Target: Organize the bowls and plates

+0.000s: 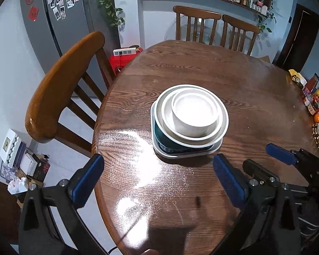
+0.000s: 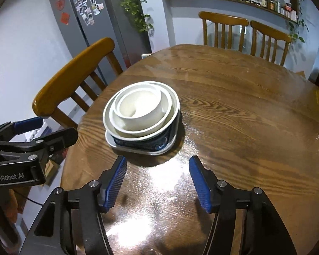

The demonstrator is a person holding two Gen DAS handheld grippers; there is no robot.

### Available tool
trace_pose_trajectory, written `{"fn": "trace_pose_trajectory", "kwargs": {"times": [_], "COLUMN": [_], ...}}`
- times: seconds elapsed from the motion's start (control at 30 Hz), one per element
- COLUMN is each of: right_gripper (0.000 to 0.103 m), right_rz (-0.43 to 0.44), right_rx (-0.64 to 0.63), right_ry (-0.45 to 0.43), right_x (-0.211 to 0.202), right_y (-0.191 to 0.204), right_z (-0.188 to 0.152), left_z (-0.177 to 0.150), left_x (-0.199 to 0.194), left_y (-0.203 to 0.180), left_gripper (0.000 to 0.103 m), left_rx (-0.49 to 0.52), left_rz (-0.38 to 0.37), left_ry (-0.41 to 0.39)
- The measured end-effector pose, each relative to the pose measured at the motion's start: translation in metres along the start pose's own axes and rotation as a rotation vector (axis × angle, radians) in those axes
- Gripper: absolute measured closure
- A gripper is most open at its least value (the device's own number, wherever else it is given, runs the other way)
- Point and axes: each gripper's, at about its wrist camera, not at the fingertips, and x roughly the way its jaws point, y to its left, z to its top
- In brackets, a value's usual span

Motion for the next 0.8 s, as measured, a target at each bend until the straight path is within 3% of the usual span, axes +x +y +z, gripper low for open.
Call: {"fn": "trace_pose_trajectory", "kwargs": {"times": [0.8], "right_gripper": [0.041], "right_rz": [-0.016], "right_rx": [-0.021], "right_ry": [0.008], "right_x": [-0.003], "right_y": [0.011], "right_z": [-0.004], "left_z": [-0.009], "left_x": [0.001], "left_y": [-0.002], "left_gripper": [0.001], "left_rx": [-0.008], "left_rz": [-0.029], "left_ry": [0.029]}}
